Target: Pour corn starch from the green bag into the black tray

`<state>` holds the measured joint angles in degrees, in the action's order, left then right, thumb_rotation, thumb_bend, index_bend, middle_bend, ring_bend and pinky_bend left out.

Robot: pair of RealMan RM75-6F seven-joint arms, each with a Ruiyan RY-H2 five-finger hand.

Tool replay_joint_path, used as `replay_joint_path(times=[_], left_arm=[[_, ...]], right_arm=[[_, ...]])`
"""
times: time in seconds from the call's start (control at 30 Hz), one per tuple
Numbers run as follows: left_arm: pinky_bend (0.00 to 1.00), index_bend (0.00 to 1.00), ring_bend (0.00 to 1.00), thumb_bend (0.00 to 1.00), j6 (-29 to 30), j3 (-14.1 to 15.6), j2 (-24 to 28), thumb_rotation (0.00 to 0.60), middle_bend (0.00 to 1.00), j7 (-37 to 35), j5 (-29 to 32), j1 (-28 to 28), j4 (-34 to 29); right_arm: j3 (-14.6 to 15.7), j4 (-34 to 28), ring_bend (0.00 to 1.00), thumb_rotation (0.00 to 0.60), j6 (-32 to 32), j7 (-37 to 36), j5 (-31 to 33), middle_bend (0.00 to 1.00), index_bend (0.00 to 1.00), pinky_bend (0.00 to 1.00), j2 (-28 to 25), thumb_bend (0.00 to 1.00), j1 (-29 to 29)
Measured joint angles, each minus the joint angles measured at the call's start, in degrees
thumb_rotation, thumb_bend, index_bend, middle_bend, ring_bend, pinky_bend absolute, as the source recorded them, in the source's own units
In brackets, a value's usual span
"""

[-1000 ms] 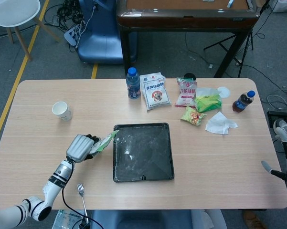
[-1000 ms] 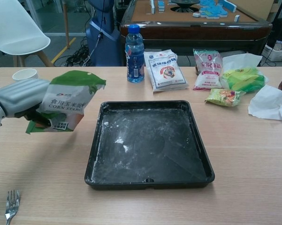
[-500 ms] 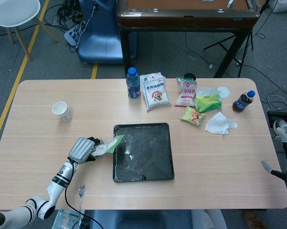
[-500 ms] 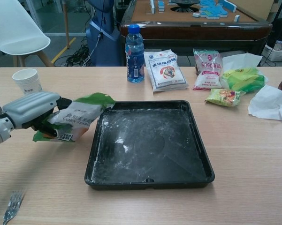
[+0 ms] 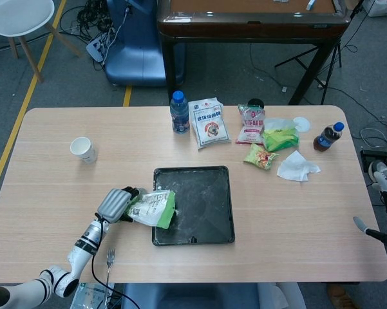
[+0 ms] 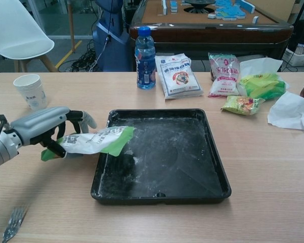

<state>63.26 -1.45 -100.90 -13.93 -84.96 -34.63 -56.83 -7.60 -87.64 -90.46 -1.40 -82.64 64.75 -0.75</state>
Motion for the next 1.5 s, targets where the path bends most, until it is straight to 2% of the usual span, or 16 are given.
replay_joint_path(times=[0.13, 0.23, 0.57, 1.1, 1.33, 1.5], left_arm=[[0.58, 0.43, 0.41, 0.17, -0.99, -0.44, 0.67, 0.600, 0.46, -1.50, 0.68, 0.06, -1.67], [0.61, 0.48, 0.46, 0.23, -1.57, -0.97, 0.78, 0.600, 0.51, -3.46, 1.32, 0.14, -2.19], [0.64, 0.53, 0.51, 0.27, -1.87, -2.29, 0.66, 0.600, 0.57, -13.95, 1.69, 0.43, -1.46], [0.64, 0.53, 0.51, 0.28, -2.59, -5.98, -2.73, 0.600, 0.58, -28.77, 4.24, 0.84, 3.92], [0.63, 0.50, 0.49, 0.28, -2.84, -4.24, -3.74, 0.600, 0.58, -30.82, 2.84, 1.53, 7.64], [0.51, 0.44, 0.38, 0.28, -3.05, -2.70, -3.62, 0.600, 0.49, -30.24, 1.79, 2.14, 8.38]], right_arm=[[-0.04, 0.07, 0.03, 0.600, -0.09, -0.07, 0.07, 0.28, 0.10, 0.07, 0.06, 0.05, 0.05], [-0.06, 0.06, 0.03, 0.600, -0.30, -0.14, 0.04, 0.28, 0.10, 0.07, 0.03, 0.05, 0.16], [-0.02, -0.29, 0.03, 0.600, -0.76, 0.02, -0.04, 0.28, 0.10, 0.07, -0.05, 0.05, 0.48], [-0.04, -1.18, 0.03, 0.600, -0.75, 0.96, 0.07, 0.28, 0.10, 0.07, -0.19, 0.05, 0.57], [-0.12, -1.15, 0.03, 0.600, -0.49, 1.09, 0.16, 0.29, 0.10, 0.07, -0.07, 0.05, 0.41], [-0.16, -1.22, 0.03, 0.600, -0.52, 1.16, 0.09, 0.29, 0.10, 0.07, -0.07, 0.05, 0.35]])
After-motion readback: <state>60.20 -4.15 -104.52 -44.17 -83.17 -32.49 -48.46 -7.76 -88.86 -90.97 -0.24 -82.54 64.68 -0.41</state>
